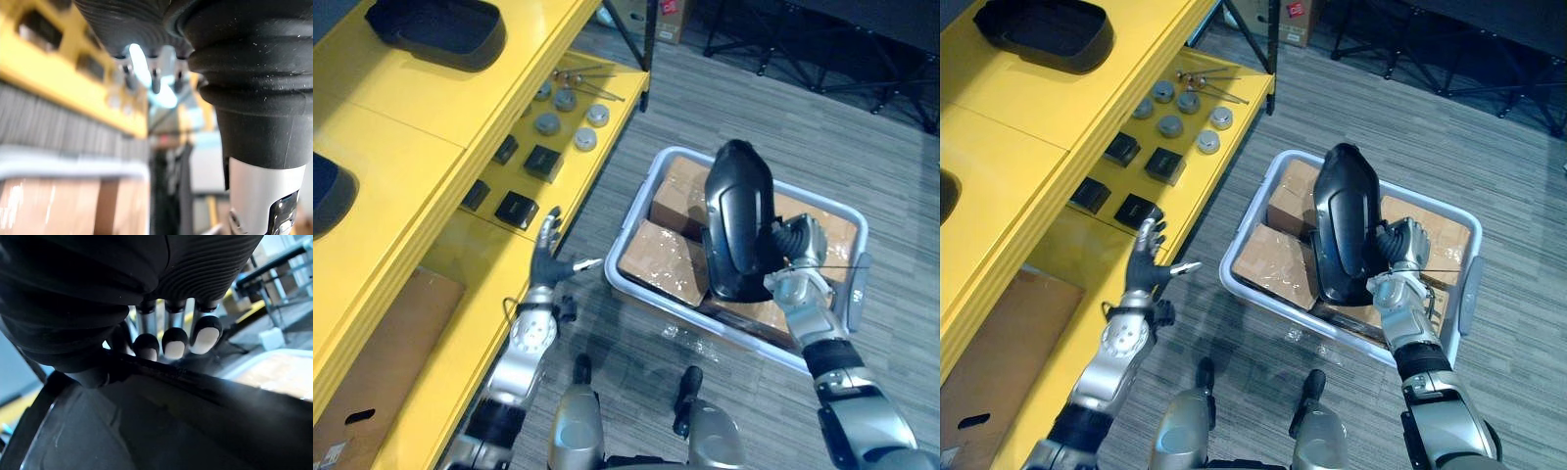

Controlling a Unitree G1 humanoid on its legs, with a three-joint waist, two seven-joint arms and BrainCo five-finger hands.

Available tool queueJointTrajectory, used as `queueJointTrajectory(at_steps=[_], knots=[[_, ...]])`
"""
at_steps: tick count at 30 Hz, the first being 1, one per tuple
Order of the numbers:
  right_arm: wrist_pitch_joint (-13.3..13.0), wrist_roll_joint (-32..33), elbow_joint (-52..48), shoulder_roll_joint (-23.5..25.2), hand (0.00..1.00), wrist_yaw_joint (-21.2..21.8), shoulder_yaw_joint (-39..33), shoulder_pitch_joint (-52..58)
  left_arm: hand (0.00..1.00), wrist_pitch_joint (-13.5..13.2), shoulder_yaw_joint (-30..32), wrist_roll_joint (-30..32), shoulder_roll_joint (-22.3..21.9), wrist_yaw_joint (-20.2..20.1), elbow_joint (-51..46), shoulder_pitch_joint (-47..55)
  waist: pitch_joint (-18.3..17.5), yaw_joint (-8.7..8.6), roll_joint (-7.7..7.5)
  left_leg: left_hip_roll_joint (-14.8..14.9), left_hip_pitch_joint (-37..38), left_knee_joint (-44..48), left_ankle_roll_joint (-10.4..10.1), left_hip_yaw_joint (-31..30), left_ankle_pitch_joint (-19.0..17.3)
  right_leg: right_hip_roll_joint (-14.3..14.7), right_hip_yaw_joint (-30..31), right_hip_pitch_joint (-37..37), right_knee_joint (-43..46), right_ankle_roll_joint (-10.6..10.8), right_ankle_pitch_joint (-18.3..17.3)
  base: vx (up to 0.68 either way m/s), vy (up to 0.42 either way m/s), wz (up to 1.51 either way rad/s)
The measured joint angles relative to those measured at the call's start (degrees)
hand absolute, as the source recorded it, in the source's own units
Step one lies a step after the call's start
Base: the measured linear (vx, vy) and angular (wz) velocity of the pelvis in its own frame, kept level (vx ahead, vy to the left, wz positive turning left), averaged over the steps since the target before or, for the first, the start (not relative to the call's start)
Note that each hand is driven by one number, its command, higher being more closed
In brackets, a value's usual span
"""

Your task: Walk over and take plastic housings, then place them on the shelf

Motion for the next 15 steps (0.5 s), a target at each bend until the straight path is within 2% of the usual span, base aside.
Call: queueJointTrajectory(at_steps=[5, 7, 9, 15], knots=[[-3.6, -0.4, -0.7, 0.1, 1.0, -1.7, 0.7, -6.3, 0.0, 0.1, -0.9, -8.0, -2.1, -1.3, 11.3, -9.7, -0.1, -1.81, -0.11, 0.6, -0.6, 0.2, -0.2, 1.9, 0.1, 1.1, 1.8, -1.3, -1.5, -0.2, 2.1, -0.04, -0.002, -0.25], [-4.2, -0.3, -0.9, 0.3, 1.0, -1.8, 0.8, -8.7, 0.0, 0.2, -1.2, -10.7, -2.1, -2.1, 12.7, -11.7, -0.2, -2.18, -0.2, 0.8, -0.7, 0.2, -0.2, 2.9, 0.1, 1.3, 2.9, -2.2, -1.5, -0.3, 2.5, 0.0, 0.0, -0.21], [-5.4, 0.3, -1.1, 0.3, 1.0, -2.1, 1.5, -10.3, 0.0, 0.3, -1.6, -14.8, -2.4, -3.8, 13.0, -13.2, -0.2, -3.32, -0.2, 0.8, -0.7, 0.2, -0.2, 3.0, 0.1, 1.4, 3.1, -2.3, -1.7, -0.3, 2.6, 0.02, 0.011, -0.08], [-6.8, 0.8, -2.9, 1.6, 1.0, -1.8, 4.4, -11.0, 0.0, 0.4, -2.3, -16.4, -4.6, -3.6, 14.8, -15.2, -0.2, -4.1, -0.18, 0.7, -0.6, 0.2, -0.2, 4.5, 0.1, 1.3, 4.4, -3.1, -1.7, -0.2, 2.9, 0.0, 0.018, -0.1]])
